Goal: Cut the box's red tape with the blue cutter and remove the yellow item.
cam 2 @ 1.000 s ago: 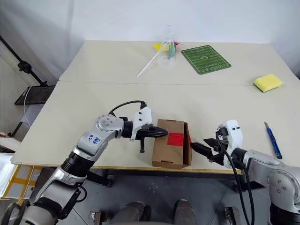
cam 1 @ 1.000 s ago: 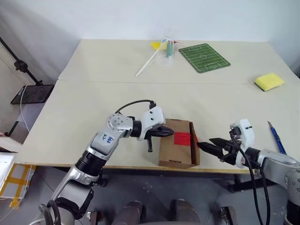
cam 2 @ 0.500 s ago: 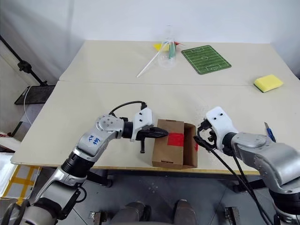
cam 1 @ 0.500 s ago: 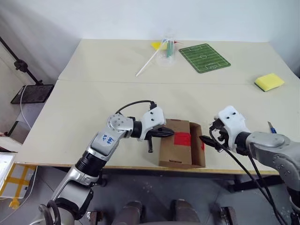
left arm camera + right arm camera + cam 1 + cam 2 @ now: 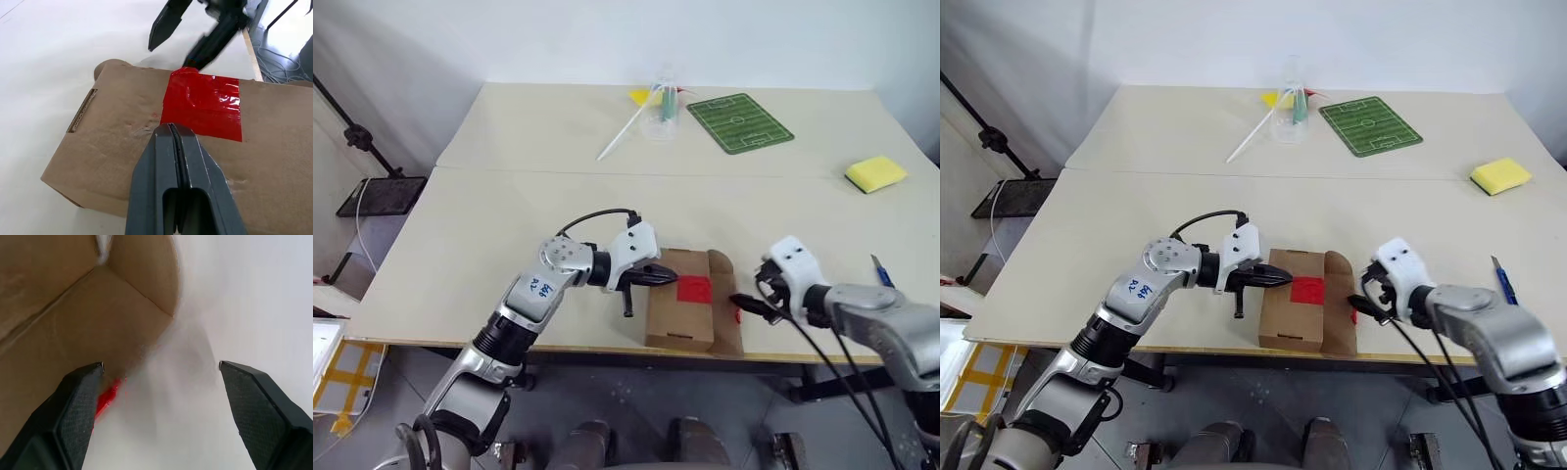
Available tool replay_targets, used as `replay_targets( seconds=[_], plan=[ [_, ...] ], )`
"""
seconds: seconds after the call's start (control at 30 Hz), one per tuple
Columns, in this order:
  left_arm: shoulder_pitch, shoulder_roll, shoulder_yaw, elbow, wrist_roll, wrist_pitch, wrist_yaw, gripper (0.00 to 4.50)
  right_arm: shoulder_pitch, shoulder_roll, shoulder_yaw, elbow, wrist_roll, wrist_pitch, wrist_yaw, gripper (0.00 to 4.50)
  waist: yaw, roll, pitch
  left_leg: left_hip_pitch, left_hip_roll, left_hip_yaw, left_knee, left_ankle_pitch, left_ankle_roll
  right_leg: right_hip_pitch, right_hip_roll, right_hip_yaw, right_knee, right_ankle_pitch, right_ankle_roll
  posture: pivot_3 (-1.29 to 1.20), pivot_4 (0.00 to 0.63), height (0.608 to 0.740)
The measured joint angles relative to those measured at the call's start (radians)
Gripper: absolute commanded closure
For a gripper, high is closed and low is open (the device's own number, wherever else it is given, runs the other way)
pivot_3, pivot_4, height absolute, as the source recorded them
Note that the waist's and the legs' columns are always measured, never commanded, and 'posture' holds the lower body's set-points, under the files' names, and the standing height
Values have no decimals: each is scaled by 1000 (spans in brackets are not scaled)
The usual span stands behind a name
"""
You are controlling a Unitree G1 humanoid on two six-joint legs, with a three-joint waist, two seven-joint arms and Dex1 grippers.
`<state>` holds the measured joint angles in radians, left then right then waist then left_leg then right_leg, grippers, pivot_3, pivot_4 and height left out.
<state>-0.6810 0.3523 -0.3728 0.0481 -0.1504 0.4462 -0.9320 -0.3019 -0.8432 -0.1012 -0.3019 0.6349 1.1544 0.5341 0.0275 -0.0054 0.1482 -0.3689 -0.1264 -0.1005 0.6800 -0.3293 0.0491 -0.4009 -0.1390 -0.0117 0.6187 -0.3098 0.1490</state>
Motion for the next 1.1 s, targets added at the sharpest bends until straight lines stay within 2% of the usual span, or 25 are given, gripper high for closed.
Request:
replay_targets(
  seconds=[0.1,0.33,0.4,0.5,0.67,1.1],
  plan=[
    [-4,-3,0,7,0,-2,0,4500,-70,16,-107,131,118,99,93,563,-1,0,0,0,1,0,0,0,0,1,1,0,-1,0,0,0,150,740],
    [-4,-5,1,11,0,-12,-1,4500,-156,34,-81,308,145,166,188,563,-1,1,0,-1,2,-1,-1,-1,-1,1,-3,0,-5,0,0,0,150,740],
    [-4,-5,0,9,0,-12,0,4500,-166,32,-22,301,154,179,243,563,-1,1,0,-1,4,-1,-1,-1,-2,1,-2,-1,-5,0,0,0,150,740],
    [-4,-5,1,6,0,-12,1,4500,-163,42,29,298,157,180,282,1147,-1,1,0,-1,3,-1,-1,-1,-2,1,-2,-1,-6,0,0,0,150,740],
    [10,-2,7,-7,0,-21,3,4500,-179,75,63,345,132,158,296,2765,-1,1,0,-1,4,-1,-1,-1,-3,1,-2,-1,-6,0,0,0,150,740],
    [25,21,11,-36,0,-15,10,4500,-286,130,117,489,102,200,339,2765,-7,1,0,0,9,-1,-1,-3,-6,2,3,-1,-7,0,0,0,150,740]
  ],
)
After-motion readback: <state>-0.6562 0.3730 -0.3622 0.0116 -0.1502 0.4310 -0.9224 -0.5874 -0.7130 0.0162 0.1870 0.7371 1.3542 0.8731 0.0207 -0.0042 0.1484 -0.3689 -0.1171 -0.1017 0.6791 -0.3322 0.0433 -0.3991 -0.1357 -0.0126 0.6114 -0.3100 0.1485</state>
